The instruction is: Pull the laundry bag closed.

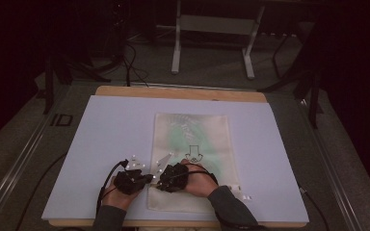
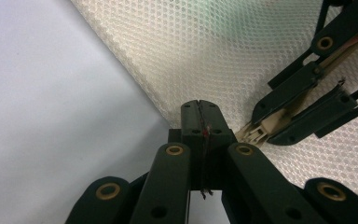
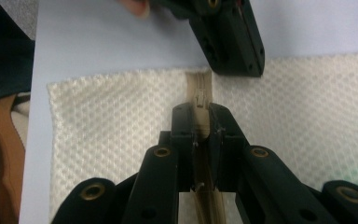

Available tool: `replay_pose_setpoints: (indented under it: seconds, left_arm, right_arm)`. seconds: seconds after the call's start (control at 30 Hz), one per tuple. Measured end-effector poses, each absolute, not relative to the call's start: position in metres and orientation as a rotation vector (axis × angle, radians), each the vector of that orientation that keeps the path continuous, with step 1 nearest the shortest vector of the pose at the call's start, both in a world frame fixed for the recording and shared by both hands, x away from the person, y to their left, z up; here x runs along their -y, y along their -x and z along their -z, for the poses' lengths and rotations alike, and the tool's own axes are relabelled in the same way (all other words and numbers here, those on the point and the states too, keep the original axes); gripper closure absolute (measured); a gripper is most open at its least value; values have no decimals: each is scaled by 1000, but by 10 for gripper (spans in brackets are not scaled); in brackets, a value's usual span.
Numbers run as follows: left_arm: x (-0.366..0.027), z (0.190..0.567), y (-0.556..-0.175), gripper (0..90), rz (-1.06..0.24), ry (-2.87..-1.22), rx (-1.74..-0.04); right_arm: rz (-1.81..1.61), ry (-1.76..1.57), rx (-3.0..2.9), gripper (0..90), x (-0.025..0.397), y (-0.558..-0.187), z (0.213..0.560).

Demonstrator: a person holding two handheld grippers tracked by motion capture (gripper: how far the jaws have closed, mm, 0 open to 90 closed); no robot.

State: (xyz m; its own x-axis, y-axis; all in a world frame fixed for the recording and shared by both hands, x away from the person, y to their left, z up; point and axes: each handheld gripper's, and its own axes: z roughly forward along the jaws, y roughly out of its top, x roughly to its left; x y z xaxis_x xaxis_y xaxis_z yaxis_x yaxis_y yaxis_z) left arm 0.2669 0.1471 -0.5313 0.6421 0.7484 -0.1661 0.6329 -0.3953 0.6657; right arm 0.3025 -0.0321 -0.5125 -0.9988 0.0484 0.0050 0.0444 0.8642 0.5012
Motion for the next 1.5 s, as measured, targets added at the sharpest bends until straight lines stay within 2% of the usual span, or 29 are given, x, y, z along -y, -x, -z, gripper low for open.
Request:
replay_pose_setpoints:
  seconds: [1.5]
  left_arm:
    - [-147,531,-267,895,-211,-2142,-1073]
  right_arm:
    - [-667,-41,-3002,822,56,-292,506]
